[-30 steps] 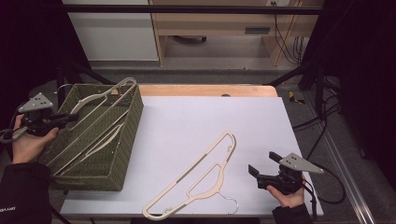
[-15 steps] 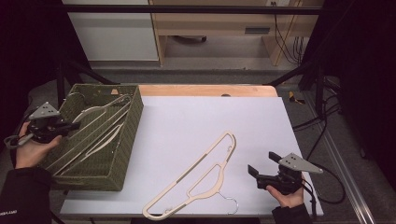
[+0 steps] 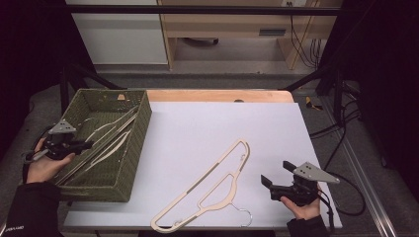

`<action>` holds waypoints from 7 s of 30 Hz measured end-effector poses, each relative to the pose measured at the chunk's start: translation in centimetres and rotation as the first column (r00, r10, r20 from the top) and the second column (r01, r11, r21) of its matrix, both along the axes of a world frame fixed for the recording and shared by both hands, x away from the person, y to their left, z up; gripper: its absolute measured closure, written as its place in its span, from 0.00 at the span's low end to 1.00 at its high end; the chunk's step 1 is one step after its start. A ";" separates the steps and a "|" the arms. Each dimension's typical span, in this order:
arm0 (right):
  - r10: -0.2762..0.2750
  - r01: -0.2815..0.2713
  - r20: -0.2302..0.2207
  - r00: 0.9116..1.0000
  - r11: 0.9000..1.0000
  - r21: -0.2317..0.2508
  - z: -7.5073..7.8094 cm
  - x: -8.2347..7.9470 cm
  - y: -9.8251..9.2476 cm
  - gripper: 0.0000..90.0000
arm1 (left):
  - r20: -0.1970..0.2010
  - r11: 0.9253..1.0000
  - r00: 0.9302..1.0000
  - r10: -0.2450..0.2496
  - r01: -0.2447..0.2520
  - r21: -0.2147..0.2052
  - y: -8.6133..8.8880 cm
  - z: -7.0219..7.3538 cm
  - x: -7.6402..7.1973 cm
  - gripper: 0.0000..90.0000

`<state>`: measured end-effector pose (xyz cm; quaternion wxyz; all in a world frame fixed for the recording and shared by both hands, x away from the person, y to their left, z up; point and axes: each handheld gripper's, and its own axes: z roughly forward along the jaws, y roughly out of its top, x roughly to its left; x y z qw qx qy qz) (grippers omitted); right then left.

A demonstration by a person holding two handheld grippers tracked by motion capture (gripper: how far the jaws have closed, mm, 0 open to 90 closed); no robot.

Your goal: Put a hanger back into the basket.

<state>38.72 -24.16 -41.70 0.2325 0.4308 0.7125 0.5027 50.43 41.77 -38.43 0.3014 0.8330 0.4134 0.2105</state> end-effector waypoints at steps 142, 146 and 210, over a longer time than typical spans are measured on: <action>0.261 -0.351 -0.328 0.908 0.901 -0.255 -3.0 -1.4 9.7 0.99 | -0.011 0.848 0.855 -0.519 0.513 -0.135 -35.7 -7.0 -10.9 0.27; 0.256 -0.350 -0.334 0.907 0.899 -0.262 -2.7 -1.3 9.8 0.99 | -0.053 0.846 0.848 -0.528 0.519 -0.117 -36.2 -7.6 -10.5 0.39; -0.013 0.016 -0.047 0.999 0.998 0.065 -0.5 -0.4 -0.4 0.17 | 0.015 0.970 0.980 -0.198 0.198 -0.141 -27.9 -0.9 -7.4 0.95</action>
